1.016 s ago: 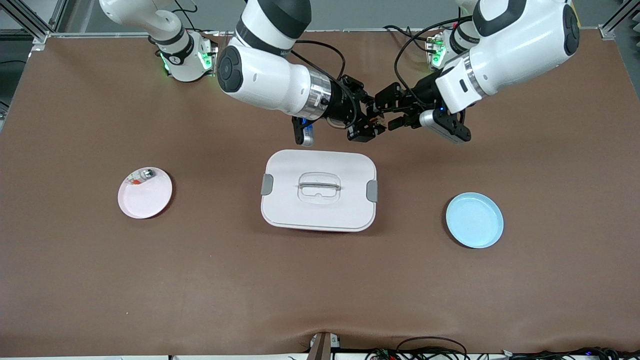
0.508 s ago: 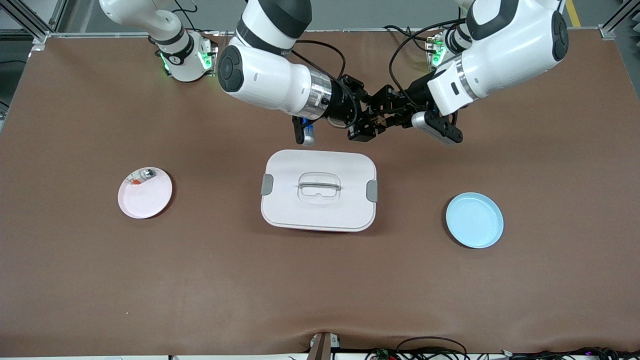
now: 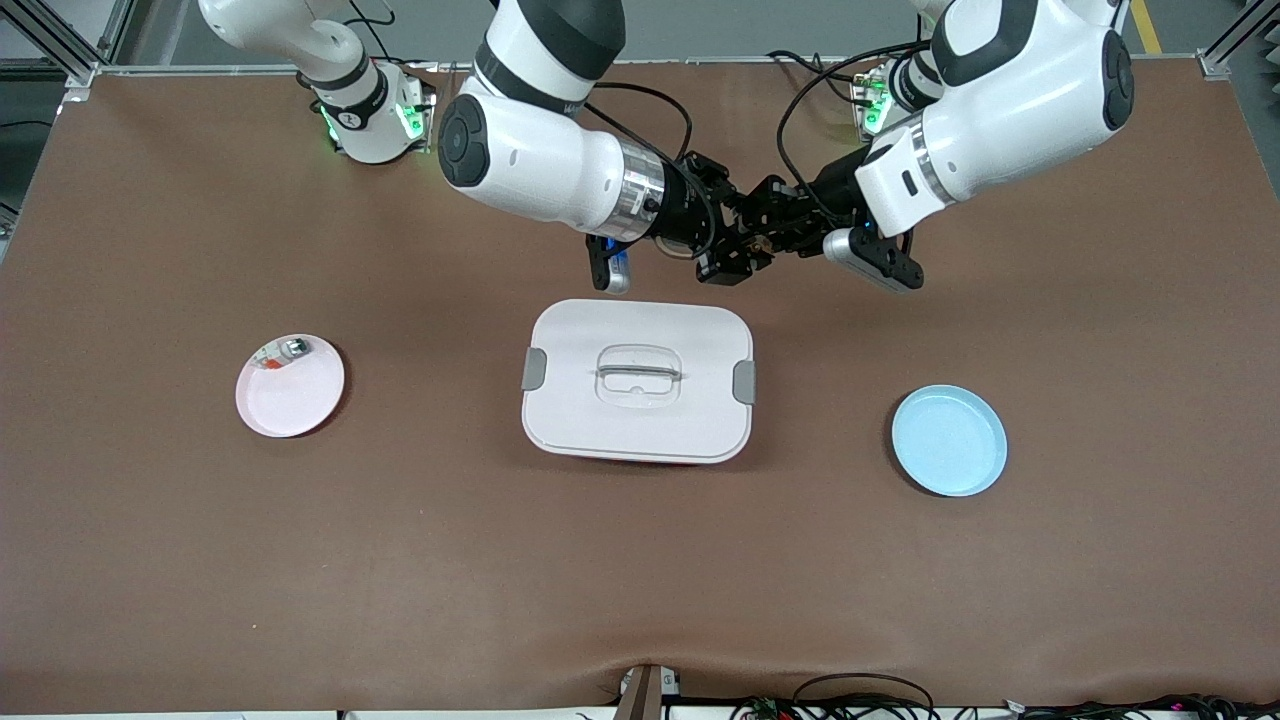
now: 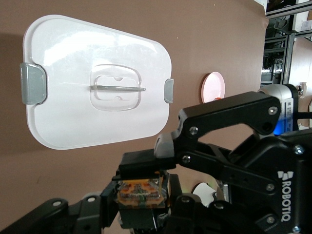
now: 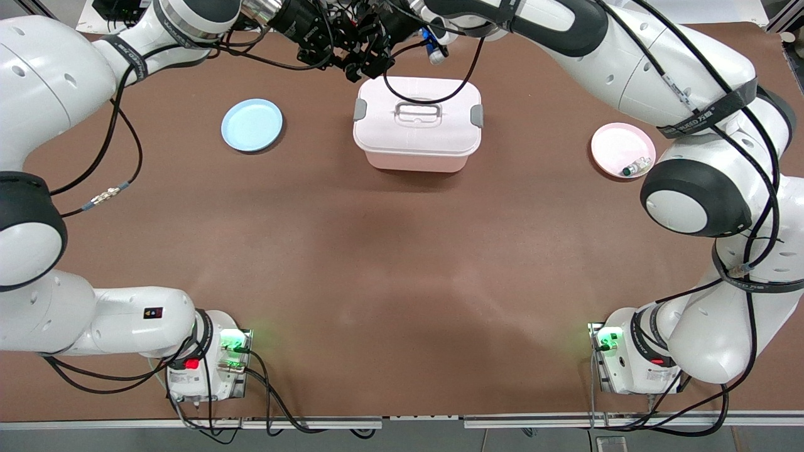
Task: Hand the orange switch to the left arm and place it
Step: 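Close the left gripper on the orange switch beside the right gripper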
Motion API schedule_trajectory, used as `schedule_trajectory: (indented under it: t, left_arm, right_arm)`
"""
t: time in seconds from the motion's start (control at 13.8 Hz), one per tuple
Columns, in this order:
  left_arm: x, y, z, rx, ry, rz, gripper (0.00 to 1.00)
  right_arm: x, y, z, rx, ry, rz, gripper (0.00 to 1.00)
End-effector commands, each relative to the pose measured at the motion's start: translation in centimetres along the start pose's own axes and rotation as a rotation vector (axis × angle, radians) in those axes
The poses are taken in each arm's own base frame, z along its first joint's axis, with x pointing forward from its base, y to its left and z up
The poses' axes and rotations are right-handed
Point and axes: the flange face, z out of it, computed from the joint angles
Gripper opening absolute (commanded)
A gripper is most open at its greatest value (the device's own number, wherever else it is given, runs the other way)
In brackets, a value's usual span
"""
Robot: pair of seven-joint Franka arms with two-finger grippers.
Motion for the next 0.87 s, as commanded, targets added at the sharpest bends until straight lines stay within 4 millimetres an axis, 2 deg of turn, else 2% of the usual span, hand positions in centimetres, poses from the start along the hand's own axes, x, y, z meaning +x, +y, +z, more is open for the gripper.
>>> schedule_trajectory:
  t: [0.0,0.15,0.29,0.36,0.44,0.8]
  left_arm:
    - [0.1,0.2,-0.3,-0.007,0.006,0.014,0.01]
    - [0.1,0.0,-0.3,0.004,0.008,0.024,0.0]
    - [0.2,0.0,-0.6,0.007,0.012,0.025,0.0]
    - [0.3,-0.2,-0.6,0.022,0.013,0.031,0.0]
    - [0.3,-0.3,-0.7,0.047,0.015,0.044,0.0]
    - [0.4,-1.0,-1.1,0.183,0.018,0.131,0.0]
  right_arm:
    - [-0.7,0.0,0.3,0.0,-0.014,0.006,0.51]
    - [-0.6,-0.1,0.4,-0.001,-0.013,0.007,0.54]
    - [-0.6,-0.1,0.2,0.001,-0.014,0.01,0.85]
    - [-0.5,-0.1,0.3,0.0,-0.014,0.012,0.97]
    - [-0.5,-0.1,0.3,0.0,-0.014,0.012,1.0]
    - [-0.4,-0.3,0.0,0.002,-0.015,0.008,1.0]
